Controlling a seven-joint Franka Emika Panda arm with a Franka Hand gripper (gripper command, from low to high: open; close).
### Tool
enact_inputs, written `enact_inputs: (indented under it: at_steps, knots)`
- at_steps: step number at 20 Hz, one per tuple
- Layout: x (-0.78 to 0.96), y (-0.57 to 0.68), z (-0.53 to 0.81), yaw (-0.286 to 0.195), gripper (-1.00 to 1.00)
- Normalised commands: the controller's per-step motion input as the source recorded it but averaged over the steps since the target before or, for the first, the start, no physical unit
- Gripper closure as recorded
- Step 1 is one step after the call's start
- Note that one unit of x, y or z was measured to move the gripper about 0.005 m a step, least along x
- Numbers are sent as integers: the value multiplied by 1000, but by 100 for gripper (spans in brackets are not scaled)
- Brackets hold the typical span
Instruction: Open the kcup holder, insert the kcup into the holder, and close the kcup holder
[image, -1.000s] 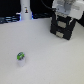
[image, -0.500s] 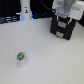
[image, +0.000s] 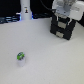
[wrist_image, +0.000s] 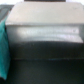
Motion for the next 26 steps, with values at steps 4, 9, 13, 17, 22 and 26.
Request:
enact_inputs:
  at_steps: [4,9,13,17,22,26]
  knots:
    - [954,-293,107,-58,100]
    - [957,-307,40,-72,100]
    - [948,-301,73,-73,100]
    - [940,-309,93,-77,100]
    - [927,-311,110,-81,100]
    - [887,-324,129,-86,100]
